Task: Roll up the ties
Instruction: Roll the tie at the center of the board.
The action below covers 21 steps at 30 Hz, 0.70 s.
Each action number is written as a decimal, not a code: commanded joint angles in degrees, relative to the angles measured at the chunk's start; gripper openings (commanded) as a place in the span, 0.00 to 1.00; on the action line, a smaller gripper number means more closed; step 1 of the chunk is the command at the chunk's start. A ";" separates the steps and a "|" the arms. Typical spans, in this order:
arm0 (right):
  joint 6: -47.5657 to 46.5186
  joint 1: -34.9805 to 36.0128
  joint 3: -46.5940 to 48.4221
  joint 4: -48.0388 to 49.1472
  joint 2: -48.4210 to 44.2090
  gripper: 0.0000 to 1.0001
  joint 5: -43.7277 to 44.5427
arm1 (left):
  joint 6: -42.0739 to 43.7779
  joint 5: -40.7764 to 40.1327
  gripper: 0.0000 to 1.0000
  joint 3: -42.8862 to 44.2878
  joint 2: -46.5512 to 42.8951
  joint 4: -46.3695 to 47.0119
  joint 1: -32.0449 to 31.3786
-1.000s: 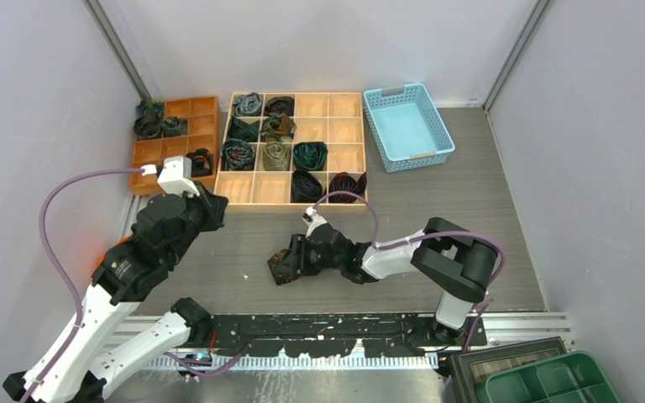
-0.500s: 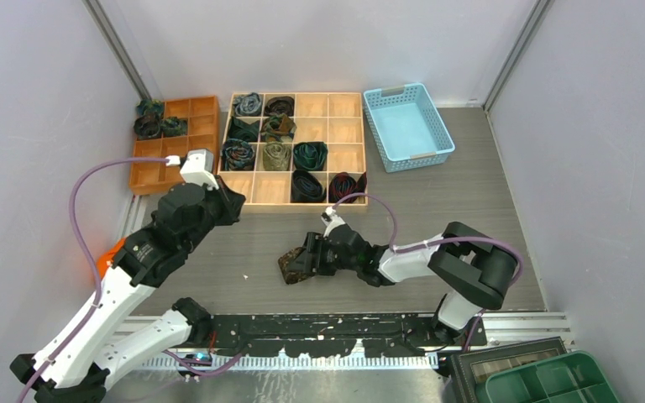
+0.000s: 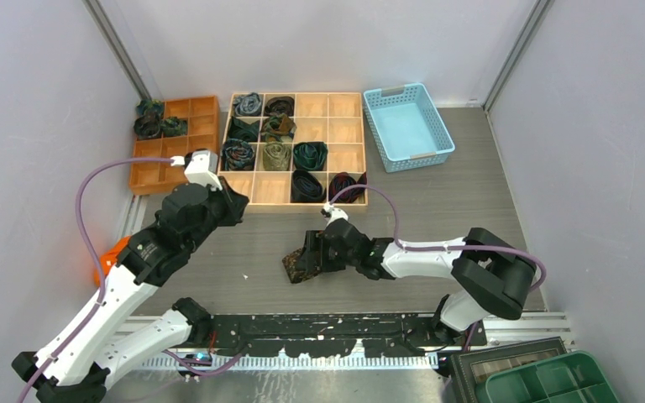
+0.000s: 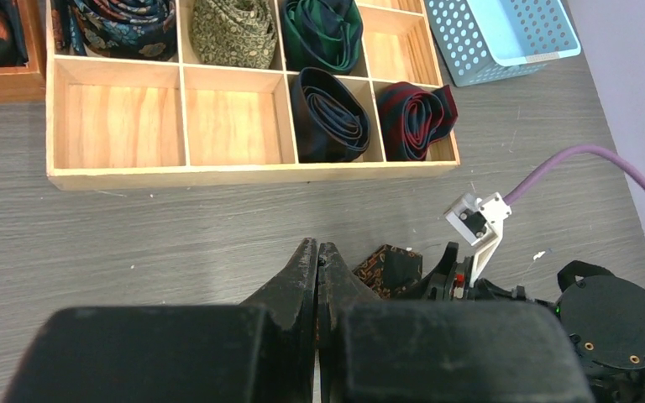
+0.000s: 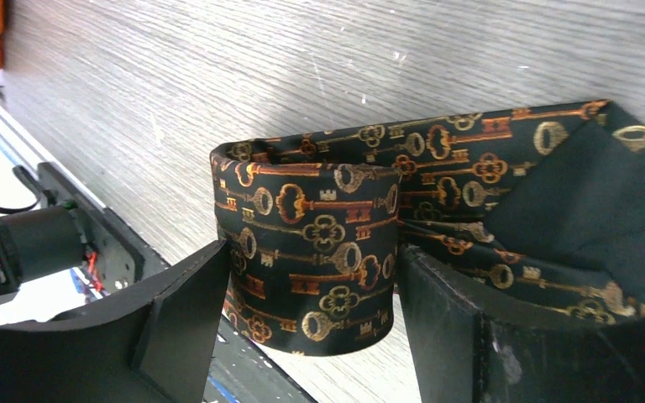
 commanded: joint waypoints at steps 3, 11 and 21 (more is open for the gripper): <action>-5.82 -0.11 4.19 -10.33 -4.99 0.77 7.93 | 0.61 0.74 0.00 -0.29 -1.03 2.83 -0.05; -11.02 -0.06 6.58 -23.29 -7.46 0.78 17.86 | 0.60 1.18 0.00 -0.40 -1.14 2.73 0.01; -11.51 -0.13 5.94 -27.87 -8.68 0.78 25.26 | 0.50 1.30 0.00 -0.54 -0.85 2.73 0.00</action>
